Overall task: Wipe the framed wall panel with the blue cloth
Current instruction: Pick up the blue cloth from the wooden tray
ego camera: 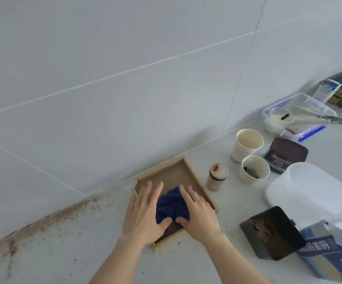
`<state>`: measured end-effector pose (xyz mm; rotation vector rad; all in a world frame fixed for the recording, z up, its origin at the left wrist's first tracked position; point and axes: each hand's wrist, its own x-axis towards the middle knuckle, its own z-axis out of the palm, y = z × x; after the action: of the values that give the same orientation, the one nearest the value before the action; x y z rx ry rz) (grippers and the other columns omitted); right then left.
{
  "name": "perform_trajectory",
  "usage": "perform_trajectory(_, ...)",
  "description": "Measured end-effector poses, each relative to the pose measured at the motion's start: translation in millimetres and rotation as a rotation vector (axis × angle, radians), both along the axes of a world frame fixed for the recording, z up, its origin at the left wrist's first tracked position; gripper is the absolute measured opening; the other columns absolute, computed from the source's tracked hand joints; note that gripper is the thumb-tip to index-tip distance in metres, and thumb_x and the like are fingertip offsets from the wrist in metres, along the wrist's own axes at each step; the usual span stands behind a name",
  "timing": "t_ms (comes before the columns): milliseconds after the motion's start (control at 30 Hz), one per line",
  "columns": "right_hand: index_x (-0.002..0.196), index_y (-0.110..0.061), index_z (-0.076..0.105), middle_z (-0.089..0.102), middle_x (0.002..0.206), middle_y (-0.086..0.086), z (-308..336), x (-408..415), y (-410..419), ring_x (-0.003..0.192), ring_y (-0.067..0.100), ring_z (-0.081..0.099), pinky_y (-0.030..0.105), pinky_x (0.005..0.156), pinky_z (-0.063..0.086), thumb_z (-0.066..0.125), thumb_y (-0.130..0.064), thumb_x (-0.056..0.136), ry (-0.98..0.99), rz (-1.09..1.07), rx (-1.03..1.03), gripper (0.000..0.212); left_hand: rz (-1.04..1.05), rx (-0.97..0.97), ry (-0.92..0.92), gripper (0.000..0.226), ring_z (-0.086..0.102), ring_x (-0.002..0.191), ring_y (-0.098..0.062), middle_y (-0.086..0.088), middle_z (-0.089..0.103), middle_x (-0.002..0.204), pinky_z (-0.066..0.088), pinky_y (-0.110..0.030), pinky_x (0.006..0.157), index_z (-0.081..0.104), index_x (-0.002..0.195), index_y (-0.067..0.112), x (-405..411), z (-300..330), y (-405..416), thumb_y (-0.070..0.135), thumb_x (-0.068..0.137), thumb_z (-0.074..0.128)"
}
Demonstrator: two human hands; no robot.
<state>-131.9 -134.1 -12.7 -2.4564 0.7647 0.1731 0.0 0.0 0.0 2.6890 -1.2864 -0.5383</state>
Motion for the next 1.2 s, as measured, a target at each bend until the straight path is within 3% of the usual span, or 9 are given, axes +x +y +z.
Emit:
perform_trajectory(133, 0.161, -0.028, 0.028, 0.044, 0.159, 0.000, -13.2, 0.3, -2.6, 0.139, 0.025, 0.044, 0.038, 0.110, 0.044, 0.068, -0.028, 0.098, 0.052, 0.015, -0.056, 0.074, 0.013, 0.040, 0.024, 0.102, 0.024, 0.158, -0.022, 0.001, 0.028, 0.170, 0.020, -0.041, 0.128, 0.000, 0.162, 0.041, -6.0, -14.0, -2.0, 0.073, 0.085, 0.059)
perform_trajectory(200, 0.158, -0.028, 0.035, 0.051, 0.150, -0.001, -16.2, 1.0, -2.3, 0.133, 0.023, 0.046, 0.036, 0.102, 0.048, 0.067, -0.024, 0.098, 0.064, 0.007, -0.055, 0.068, 0.011, 0.051, -0.004, 0.099, 0.045, 0.144, -0.021, 0.005, 0.050, 0.155, 0.031, -0.036, 0.121, 0.007, 0.162, 0.038, -10.3, -17.7, -3.9, 0.066, 0.087, 0.064)
perform_trajectory(300, 0.153, -0.027, 0.042, 0.057, 0.139, 0.000, -14.8, 3.5, -4.7, 0.127, 0.023, 0.049, 0.035, 0.094, 0.051, 0.066, -0.019, 0.099, 0.056, 0.003, -0.082, 0.060, 0.022, 0.035, -0.093, 0.079, 0.055, 0.129, -0.017, 0.009, 0.062, 0.137, 0.038, -0.032, 0.109, 0.024, 0.157, 0.035, -11.0, -24.5, -4.9, 0.051, 0.093, 0.067)
perform_trajectory(400, 0.149, -0.026, 0.050, 0.061, 0.134, 0.000, -14.5, 4.8, -4.4, 0.123, 0.023, 0.053, 0.035, 0.092, 0.053, 0.064, -0.014, 0.099, 0.037, -0.004, -0.095, 0.053, 0.056, 0.033, -0.121, 0.055, 0.056, 0.124, -0.015, 0.012, 0.066, 0.130, 0.039, -0.031, 0.105, 0.043, 0.146, 0.034, -11.2, -23.7, -8.1, 0.042, 0.097, 0.066)
perform_trajectory(533, 0.140, -0.025, 0.059, 0.063, 0.127, 0.000, -6.7, 3.2, -7.8, 0.116, 0.023, 0.056, 0.036, 0.089, 0.053, 0.061, -0.012, 0.100, 0.029, 0.008, -0.128, 0.043, 0.052, 0.046, -0.150, 0.036, 0.054, 0.122, -0.015, 0.013, 0.071, 0.125, 0.037, -0.032, 0.101, 0.054, 0.135, 0.035, -2.3, -11.1, -6.6, 0.043, 0.100, 0.060)
perform_trajectory(867, 0.110, -0.025, 0.072, 0.070, 0.103, -0.002, 52.3, 25.2, -5.2, 0.099, 0.024, 0.061, 0.033, 0.086, 0.045, 0.062, -0.015, 0.095, -0.174, 0.003, -0.244, 0.021, 0.046, -0.072, -0.282, 0.023, 0.053, 0.116, -0.019, 0.010, 0.076, 0.112, 0.035, -0.035, 0.096, 0.063, 0.123, 0.035, 34.4, 56.7, 14.8, 0.041, 0.103, 0.056)
perform_trajectory(1033, 0.089, -0.022, 0.075, 0.071, 0.082, -0.001, 96.9, 44.0, 12.3, 0.082, 0.028, 0.062, 0.031, 0.073, 0.034, 0.074, -0.008, 0.081, -0.307, -0.032, -0.320, 0.016, 0.066, -0.140, -0.360, 0.013, 0.057, 0.106, -0.022, 0.007, 0.076, 0.093, 0.036, -0.037, 0.088, 0.069, 0.107, 0.034, 53.7, 101.7, 36.4, 0.036, 0.095, 0.064)
perform_trajectory(1133, 0.098, -0.023, 0.075, 0.071, 0.090, -0.002, 125.5, 56.3, 30.6, 0.088, 0.027, 0.062, 0.031, 0.075, 0.032, 0.066, -0.011, 0.086, -0.345, -0.012, -0.345, 0.019, 0.087, -0.183, -0.420, 0.008, 0.060, 0.090, -0.021, 0.009, 0.073, 0.073, 0.040, -0.036, 0.081, 0.071, 0.091, 0.033, 69.1, 124.3, 57.9, 0.033, 0.085, 0.075)
perform_trajectory(1200, 0.101, -0.024, 0.075, 0.071, 0.093, -0.002, 144.8, 65.0, 44.3, 0.090, 0.028, 0.062, 0.031, 0.074, 0.032, 0.065, -0.011, 0.087, -0.378, -0.002, -0.362, 0.022, 0.107, -0.198, -0.457, 0.007, 0.059, 0.093, -0.021, 0.009, 0.072, 0.075, 0.039, -0.036, 0.084, 0.070, 0.094, 0.033, 77.5, 141.4, 74.8, 0.031, 0.088, 0.070)
